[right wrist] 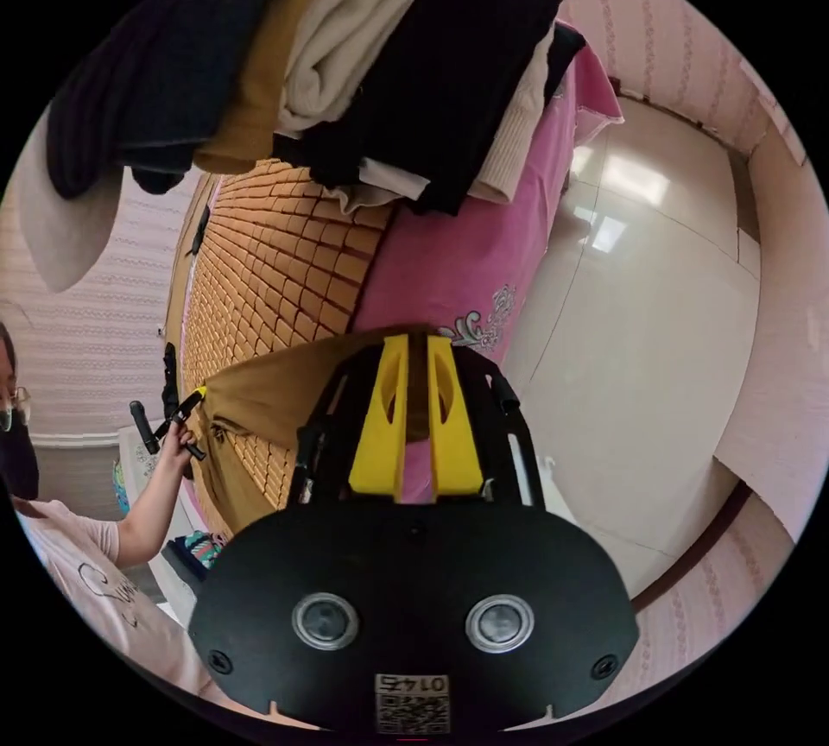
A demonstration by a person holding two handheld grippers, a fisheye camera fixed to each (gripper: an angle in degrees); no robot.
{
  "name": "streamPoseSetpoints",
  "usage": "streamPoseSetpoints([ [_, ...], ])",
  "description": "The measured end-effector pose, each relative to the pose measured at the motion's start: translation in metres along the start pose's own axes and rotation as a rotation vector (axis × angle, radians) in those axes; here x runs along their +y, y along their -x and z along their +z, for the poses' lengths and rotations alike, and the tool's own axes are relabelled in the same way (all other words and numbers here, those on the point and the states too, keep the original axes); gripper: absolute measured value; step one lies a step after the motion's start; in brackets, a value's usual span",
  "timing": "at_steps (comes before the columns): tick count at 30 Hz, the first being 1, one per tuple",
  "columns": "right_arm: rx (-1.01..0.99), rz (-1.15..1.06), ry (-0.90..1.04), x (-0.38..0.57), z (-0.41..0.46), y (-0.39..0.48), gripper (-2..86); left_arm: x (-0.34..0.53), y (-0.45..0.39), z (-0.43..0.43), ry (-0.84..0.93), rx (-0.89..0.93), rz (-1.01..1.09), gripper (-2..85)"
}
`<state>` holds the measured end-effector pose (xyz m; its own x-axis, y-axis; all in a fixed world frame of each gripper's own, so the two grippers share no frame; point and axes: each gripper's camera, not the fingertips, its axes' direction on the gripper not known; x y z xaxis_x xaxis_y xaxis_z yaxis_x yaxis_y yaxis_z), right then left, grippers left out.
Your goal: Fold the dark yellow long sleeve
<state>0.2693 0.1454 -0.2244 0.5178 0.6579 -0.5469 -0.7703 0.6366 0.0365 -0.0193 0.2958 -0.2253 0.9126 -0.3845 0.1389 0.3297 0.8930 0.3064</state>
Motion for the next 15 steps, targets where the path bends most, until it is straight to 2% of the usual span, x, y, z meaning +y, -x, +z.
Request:
streamPoseSetpoints([
  [6,-0.078,-0.029,-0.179,-0.015,-0.022,0.012,0.8,-0.002,0.000,-0.024,-0.049,0.025,-0.007,-0.9],
  [9,-0.118,-0.025,-0.187,-0.037,-0.001,0.016,0.5,-0.008,-0.005,-0.026,-0.039,-0.003,0.020,-0.9],
  [13,-0.021,-0.010,-0.116,-0.063,0.048,0.023,0.3,-0.006,-0.009,-0.022,-0.019,-0.010,0.004,-0.2],
  [15,-0.032,-0.006,-0.125,-0.068,0.061,0.025,0.2,-0.002,-0.007,-0.029,-0.025,0.004,-0.026,1.1],
])
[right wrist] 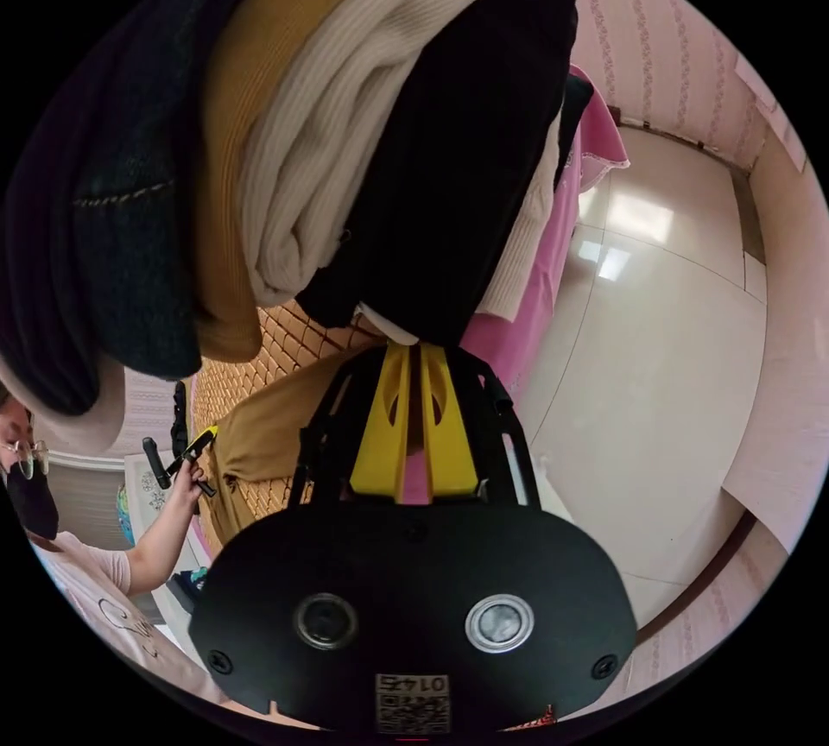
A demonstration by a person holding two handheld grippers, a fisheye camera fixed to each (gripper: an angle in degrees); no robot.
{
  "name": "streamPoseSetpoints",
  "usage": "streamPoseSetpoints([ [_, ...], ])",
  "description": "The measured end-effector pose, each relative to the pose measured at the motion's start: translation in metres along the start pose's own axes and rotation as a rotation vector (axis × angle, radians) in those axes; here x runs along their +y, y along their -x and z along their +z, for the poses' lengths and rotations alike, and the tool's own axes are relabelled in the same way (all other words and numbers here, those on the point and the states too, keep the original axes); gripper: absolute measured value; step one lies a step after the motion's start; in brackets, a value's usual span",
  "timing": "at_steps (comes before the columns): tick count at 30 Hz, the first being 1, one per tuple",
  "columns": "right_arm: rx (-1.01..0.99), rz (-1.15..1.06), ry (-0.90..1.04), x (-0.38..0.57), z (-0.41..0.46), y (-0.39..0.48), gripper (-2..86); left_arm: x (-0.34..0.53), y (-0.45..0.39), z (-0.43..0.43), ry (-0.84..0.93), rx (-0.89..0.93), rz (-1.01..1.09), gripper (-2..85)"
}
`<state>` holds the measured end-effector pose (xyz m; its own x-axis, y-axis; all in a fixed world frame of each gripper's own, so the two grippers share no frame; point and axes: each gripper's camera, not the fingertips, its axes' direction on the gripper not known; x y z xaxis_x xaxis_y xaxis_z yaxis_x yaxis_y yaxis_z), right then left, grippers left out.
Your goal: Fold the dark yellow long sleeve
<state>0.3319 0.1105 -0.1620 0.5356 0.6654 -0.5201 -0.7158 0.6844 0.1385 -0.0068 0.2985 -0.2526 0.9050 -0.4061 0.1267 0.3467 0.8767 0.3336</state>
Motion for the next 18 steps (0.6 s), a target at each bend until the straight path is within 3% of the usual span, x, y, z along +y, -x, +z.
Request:
streamPoseSetpoints([
  [5,0.026,-0.004,0.007,-0.004,0.018,0.009,0.6,0.029,0.011,-0.055,-0.101,-0.001,-0.078,4.4],
  [11,0.099,-0.014,0.055,0.026,0.025,0.029,1.3,0.125,0.043,-0.161,-0.220,-0.046,-0.193,4.7],
  [14,0.122,-0.169,0.266,0.059,0.066,0.085,1.4,0.197,0.069,-0.201,-0.209,-0.127,-0.351,4.5],
  [18,0.031,-0.618,0.518,0.101,0.170,0.223,1.4,0.294,0.106,-0.236,-0.152,-0.223,-0.583,3.7],
])
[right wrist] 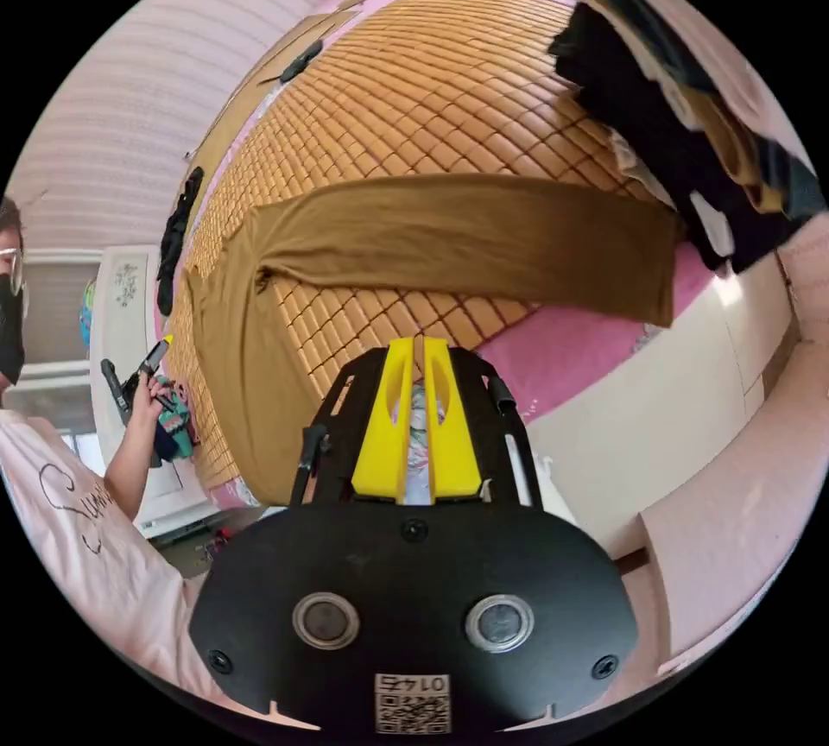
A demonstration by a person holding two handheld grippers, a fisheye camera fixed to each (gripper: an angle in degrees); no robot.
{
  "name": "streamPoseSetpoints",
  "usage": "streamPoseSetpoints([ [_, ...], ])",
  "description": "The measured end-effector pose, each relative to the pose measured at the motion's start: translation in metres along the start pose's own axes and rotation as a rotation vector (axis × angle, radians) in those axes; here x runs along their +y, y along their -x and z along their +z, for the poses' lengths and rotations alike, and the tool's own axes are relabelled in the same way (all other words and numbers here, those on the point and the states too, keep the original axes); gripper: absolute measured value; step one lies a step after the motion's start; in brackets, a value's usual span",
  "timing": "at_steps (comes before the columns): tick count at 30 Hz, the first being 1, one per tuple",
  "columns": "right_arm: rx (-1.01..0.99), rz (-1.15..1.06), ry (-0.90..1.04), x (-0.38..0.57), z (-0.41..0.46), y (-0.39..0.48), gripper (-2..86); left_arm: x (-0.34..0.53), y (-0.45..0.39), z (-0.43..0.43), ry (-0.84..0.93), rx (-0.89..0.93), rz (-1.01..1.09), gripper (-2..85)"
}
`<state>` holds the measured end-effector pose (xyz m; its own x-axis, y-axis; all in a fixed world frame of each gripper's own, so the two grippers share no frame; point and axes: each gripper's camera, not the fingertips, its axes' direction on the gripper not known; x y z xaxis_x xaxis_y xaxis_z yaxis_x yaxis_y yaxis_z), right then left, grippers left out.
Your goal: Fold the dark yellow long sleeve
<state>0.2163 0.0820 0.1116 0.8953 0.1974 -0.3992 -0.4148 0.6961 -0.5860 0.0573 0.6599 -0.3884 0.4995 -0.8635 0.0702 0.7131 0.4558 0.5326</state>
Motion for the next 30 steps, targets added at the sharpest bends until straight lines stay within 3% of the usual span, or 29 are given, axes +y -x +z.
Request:
streamPoseSetpoints([
  [4,-0.106,-0.515,0.093,-0.106,0.093,0.144,1.5,0.024,0.062,-0.016,-0.041,-0.018,-0.146,3.6],
  [7,-0.200,-0.736,0.126,-0.169,0.163,0.244,2.0,0.015,0.087,-0.013,-0.077,0.060,-0.193,4.2],
  [11,-0.251,-0.815,0.148,-0.227,0.243,0.345,3.7,-0.009,0.096,-0.001,-0.112,0.049,-0.185,5.1],
  [15,-0.284,-0.656,0.291,-0.282,0.350,0.405,9.4,-0.033,0.103,0.027,0.001,0.113,-0.181,6.6],
  [17,-0.223,-0.644,0.283,-0.291,0.379,0.420,8.7,-0.036,0.103,0.037,0.079,0.098,-0.156,5.8],
  [19,-0.203,-0.648,0.296,-0.297,0.403,0.434,4.6,-0.034,0.101,0.028,0.053,0.057,-0.073,1.8],
  [23,-0.232,-0.709,0.398,-0.299,0.432,0.457,1.2,-0.026,0.121,0.009,0.064,0.127,-0.112,-0.7],
  [27,-0.534,-0.885,0.436,-0.271,0.420,0.502,0.4,0.017,0.140,-0.074,-0.085,0.185,-0.115,-0.9],
  [30,-0.683,-1.206,0.657,-0.204,0.417,0.543,0.3,0.084,0.142,-0.143,-0.123,0.185,-0.109,-0.9],
])
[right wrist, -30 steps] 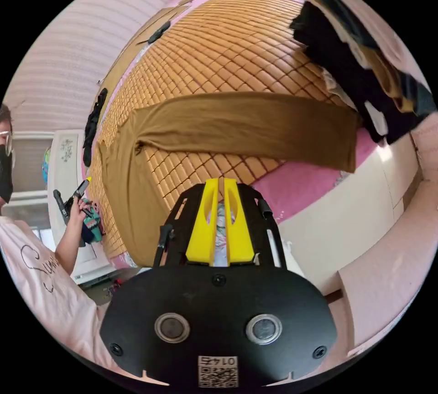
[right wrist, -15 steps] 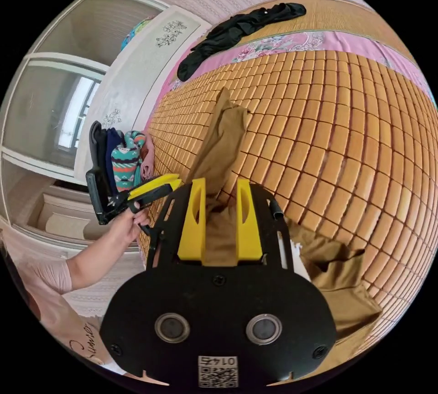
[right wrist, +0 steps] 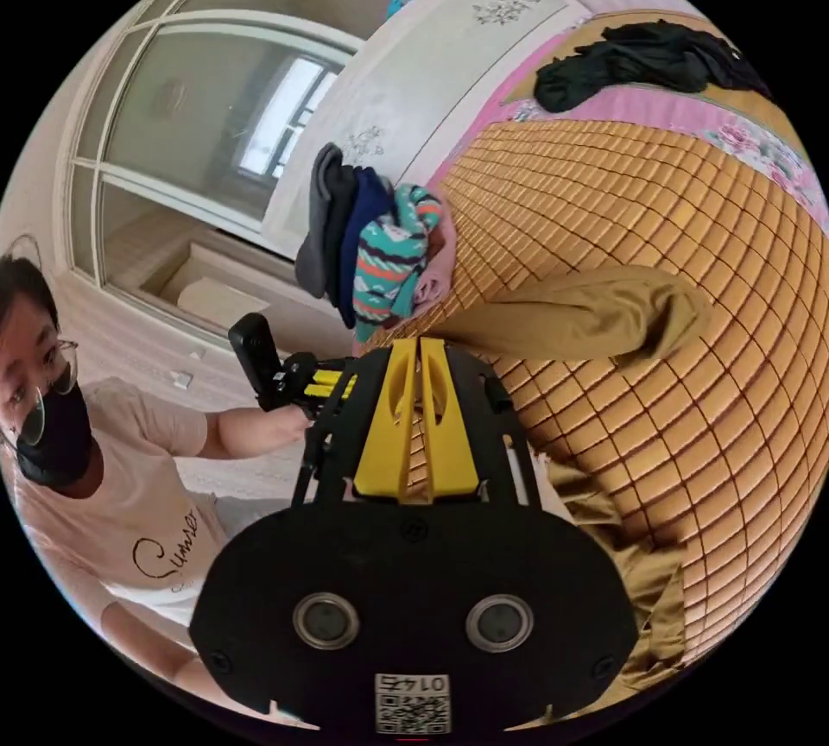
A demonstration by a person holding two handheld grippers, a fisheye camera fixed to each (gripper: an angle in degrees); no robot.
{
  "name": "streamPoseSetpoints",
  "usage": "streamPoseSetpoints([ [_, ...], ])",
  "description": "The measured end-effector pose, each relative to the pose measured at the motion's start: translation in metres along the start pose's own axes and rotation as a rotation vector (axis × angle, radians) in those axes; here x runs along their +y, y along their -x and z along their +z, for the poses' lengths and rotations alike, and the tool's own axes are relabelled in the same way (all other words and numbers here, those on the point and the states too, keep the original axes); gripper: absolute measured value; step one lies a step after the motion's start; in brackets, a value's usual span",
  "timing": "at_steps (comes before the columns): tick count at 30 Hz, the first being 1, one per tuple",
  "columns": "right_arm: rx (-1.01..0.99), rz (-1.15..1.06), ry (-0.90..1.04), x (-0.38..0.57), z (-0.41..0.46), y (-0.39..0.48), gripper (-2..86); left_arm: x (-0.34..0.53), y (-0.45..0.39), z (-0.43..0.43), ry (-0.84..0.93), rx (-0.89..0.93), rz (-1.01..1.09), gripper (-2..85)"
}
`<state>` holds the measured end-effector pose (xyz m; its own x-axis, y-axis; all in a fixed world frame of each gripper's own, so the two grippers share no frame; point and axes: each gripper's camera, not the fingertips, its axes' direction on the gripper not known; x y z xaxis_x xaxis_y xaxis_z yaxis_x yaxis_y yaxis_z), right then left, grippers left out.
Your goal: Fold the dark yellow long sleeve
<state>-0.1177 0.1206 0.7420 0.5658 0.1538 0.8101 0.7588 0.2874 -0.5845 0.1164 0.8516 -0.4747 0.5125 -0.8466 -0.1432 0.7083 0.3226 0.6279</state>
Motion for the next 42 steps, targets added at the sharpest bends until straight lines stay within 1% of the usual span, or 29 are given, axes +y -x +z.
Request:
streamPoseSetpoints([
  [1,-0.059,-0.095,0.097,0.000,0.026,0.015,0.3,0.028,-0.004,-0.022,0.014,0.023,-0.001,-0.8],
  [2,-0.078,-0.135,0.139,0.002,0.038,0.020,0.3,0.043,-0.005,-0.029,0.031,0.037,-0.018,-0.7],
  [3,-0.067,-0.178,0.235,0.007,0.064,0.024,0.4,0.069,-0.005,-0.037,0.086,0.080,-0.073,-0.5],
  [4,0.023,-0.170,0.328,0.014,0.086,0.019,0.6,0.092,-0.005,-0.040,0.134,0.109,-0.129,-0.2],
  [5,0.082,-0.157,0.353,0.018,0.094,0.015,0.6,0.102,-0.004,-0.041,0.148,0.110,-0.153,0.4],
  [6,0.203,-0.122,0.381,0.026,0.103,0.005,0.9,0.119,0.001,-0.043,0.176,0.093,-0.211,1.7],
  [7,0.278,-0.096,0.380,0.033,0.104,-0.005,1.3,0.130,0.010,-0.046,0.191,0.075,-0.275,2.4],
  [9,0.330,-0.030,0.327,0.042,0.095,-0.023,2.1,0.134,0.025,-0.054,0.173,0.037,-0.336,3.1],
  [11,0.401,0.046,0.272,0.048,0.084,-0.041,3.2,0.125,0.041,-0.063,0.127,-0.055,-0.350,3.4],
  [13,0.512,0.121,0.240,0.051,0.080,-0.059,5.8,0.097,0.064,-0.067,0.061,-0.152,-0.348,3.6],
  [15,0.552,0.146,0.222,0.049,0.086,-0.069,7.5,0.068,0.078,-0.063,-0.010,-0.168,-0.331,3.9],
  [16,0.579,0.172,0.217,0.047,0.093,-0.077,7.9,0.048,0.085,-0.053,-0.018,-0.176,-0.309,4.7],
  [20,0.686,0.255,0.228,0.045,0.118,-0.103,5.9,-0.005,0.091,-0.004,0.125,-0.265,-0.214,7.1],
  [22,0.727,0.271,0.200,0.045,0.121,-0.110,2.5,-0.019,0.090,0.020,0.218,-0.249,-0.197,7.3],
  [23,0.723,0.271,0.198,0.044,0.122,-0.112,2.0,-0.019,0.088,0.021,0.227,-0.271,-0.191,6.8],
  [24,0.711,0.273,0.196,0.044,0.123,-0.115,1.4,-0.016,0.079,0.019,0.214,-0.317,-0.125,5.6],
  [26,0.703,0.270,0.190,0.043,0.125,-0.119,0.7,-0.008,0.076,0.015,0.188,-0.277,-0.124,1.3],
  [27,0.703,0.264,0.190,0.042,0.126,-0.120,0.4,0.000,0.077,0.009,0.182,-0.264,-0.162,0.3],
  [29,0.706,0.254,0.192,0.040,0.128,-0.121,0.2,0.015,0.078,-0.004,0.179,-0.320,-0.193,-0.5],
  [31,0.714,0.249,0.198,0.039,0.131,-0.125,0.0,0.048,0.076,-0.042,0.122,-0.411,-0.229,-0.8],
  [32,0.716,0.251,0.202,0.039,0.132,-0.126,-0.1,0.058,0.077,-0.053,0.111,-0.429,-0.249,-0.9],
  [34,0.712,0.252,0.194,0.040,0.135,-0.130,-0.1,0.108,0.084,-0.104,0.073,-0.514,-0.368,-0.9],
  [36,0.717,0.247,0.196,0.039,0.136,-0.132,-0.1,0.150,0.094,-0.143,0.047,-0.562,-0.490,-0.9],
  [37,0.733,0.240,0.195,0.039,0.138,-0.131,-0.1,0.177,0.100,-0.165,0.021,-0.570,-0.562,-0.9],
  [39,0.760,0.234,0.189,0.038,0.141,-0.130,-0.2,0.211,0.108,-0.188,-0.023,-0.573,-0.638,-0.7],
  [42,0.765,0.245,0.182,0.038,0.144,-0.130,-0.2,0.254,0.111,-0.200,-0.126,-0.538,-0.643,0.2],
])
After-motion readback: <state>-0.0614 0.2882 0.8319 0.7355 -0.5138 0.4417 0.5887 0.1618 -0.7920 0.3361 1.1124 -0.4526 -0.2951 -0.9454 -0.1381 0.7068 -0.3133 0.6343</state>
